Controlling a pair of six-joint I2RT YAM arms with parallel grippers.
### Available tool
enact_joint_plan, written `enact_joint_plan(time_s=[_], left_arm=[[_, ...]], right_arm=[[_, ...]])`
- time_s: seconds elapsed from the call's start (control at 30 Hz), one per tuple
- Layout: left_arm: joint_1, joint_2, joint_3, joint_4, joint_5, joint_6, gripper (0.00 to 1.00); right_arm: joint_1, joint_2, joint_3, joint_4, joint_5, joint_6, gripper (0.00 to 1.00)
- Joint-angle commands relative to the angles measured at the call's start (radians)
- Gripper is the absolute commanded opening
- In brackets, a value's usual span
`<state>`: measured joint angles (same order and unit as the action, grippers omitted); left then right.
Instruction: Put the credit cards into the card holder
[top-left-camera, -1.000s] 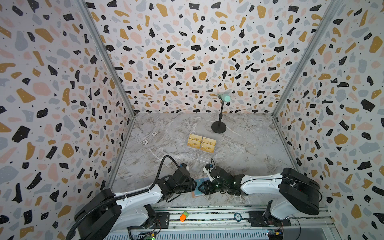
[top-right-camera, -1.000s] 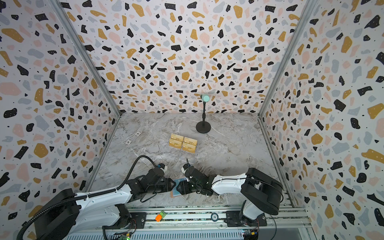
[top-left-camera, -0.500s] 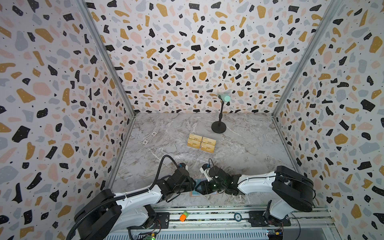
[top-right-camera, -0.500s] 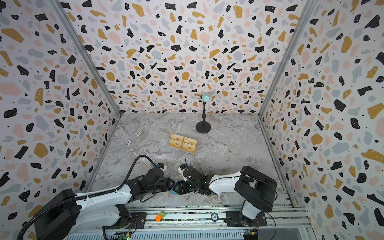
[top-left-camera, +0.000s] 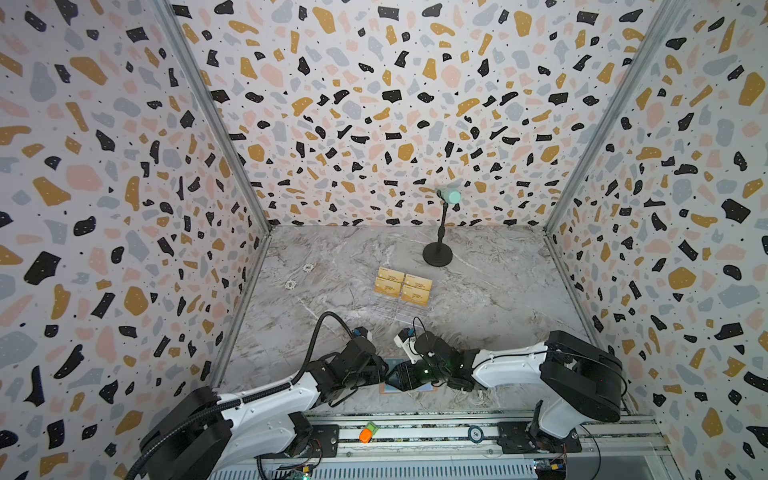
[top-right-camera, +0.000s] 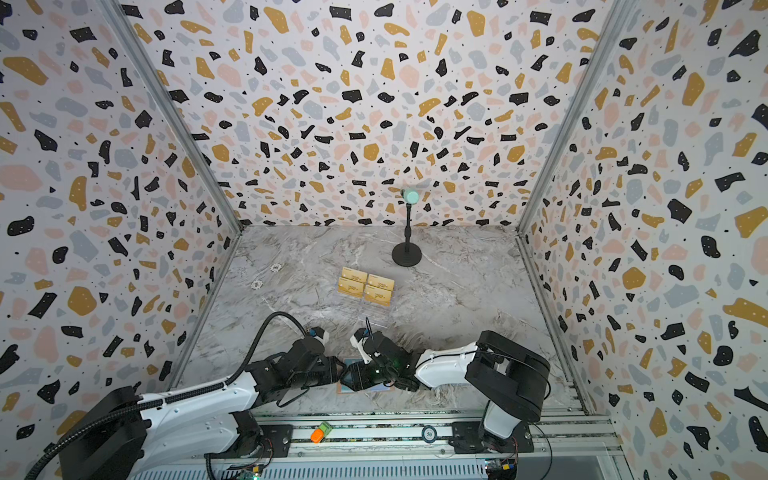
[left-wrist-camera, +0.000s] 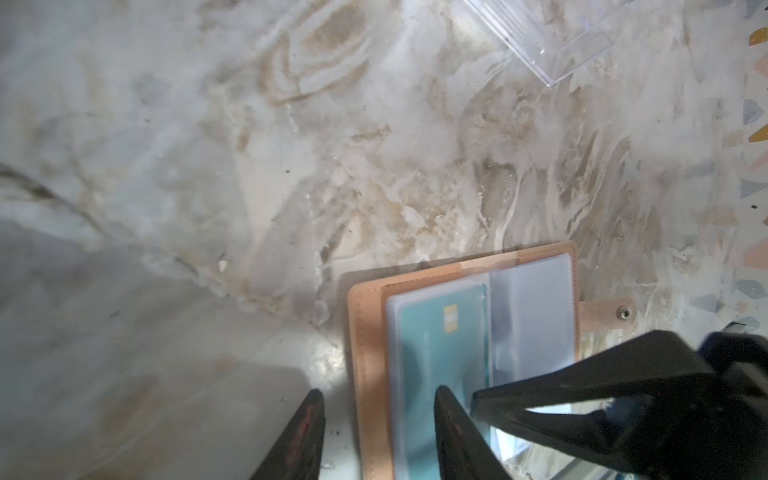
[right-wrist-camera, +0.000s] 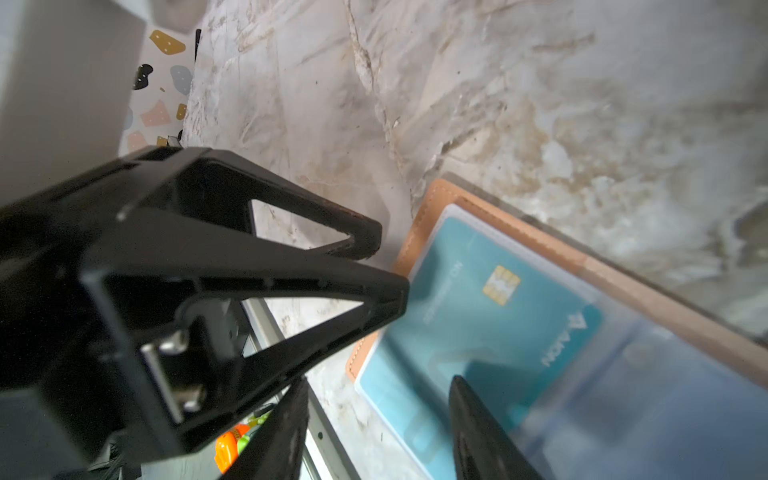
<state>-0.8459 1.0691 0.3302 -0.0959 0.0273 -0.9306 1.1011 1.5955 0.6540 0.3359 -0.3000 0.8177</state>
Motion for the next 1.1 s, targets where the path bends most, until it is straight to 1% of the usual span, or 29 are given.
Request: enact_joint_plan(time_s=[0.0,0.07,0.2,0.3,0.47,0.57,0.7,0.77,0.97,1.0,1.07], left_arm=[[0.005,-0.031,0.055,-0.124,-0.097,0.026,0.46],[0.005,-0.053,0.09,-0.182,-0.147,0.031,0.46],[0.005,-0.069,0.156,-0.23,-0.165,0.039,0.45],[0.005,-0.058,0.199,-0.256,-0.146,0.075,0.44],[0.004,-0.002,0.279,-0.284,-0.038,0.105,0.41],[-0.008,0.04,0.281,-0.204,0.014,0.093,0.4],[-0.043,0.116,0.263,-0.062,0.058,0.059,0.38],[-0.063,0.145,0.268,-0.02,0.069,0.053,0.38],[-0.096,0.224,0.261,0.095,0.101,0.053,0.37],[-0.096,0.233,0.255,0.114,0.102,0.021,0.36],[-0.096,0.244,0.24,0.145,0.113,0.009,0.35]], right_arm=[[-0.018,-0.079,0.042,-0.119,0.054,-0.066,0.55],[-0.04,-0.098,0.054,-0.177,0.055,-0.101,0.55],[-0.092,-0.142,0.063,-0.262,0.062,-0.164,0.51],[-0.127,-0.18,0.057,-0.313,0.081,-0.198,0.5],[-0.156,-0.234,0.005,-0.314,0.082,-0.193,0.49],[-0.156,-0.232,-0.022,-0.297,0.073,-0.189,0.45],[-0.155,-0.236,-0.058,-0.282,0.062,-0.185,0.39],[-0.155,-0.239,-0.066,-0.287,0.071,-0.187,0.38],[-0.149,-0.211,-0.083,-0.28,0.08,-0.177,0.28],[-0.149,-0.209,-0.086,-0.279,0.085,-0.173,0.26],[-0.149,-0.207,-0.088,-0.29,0.1,-0.167,0.22]])
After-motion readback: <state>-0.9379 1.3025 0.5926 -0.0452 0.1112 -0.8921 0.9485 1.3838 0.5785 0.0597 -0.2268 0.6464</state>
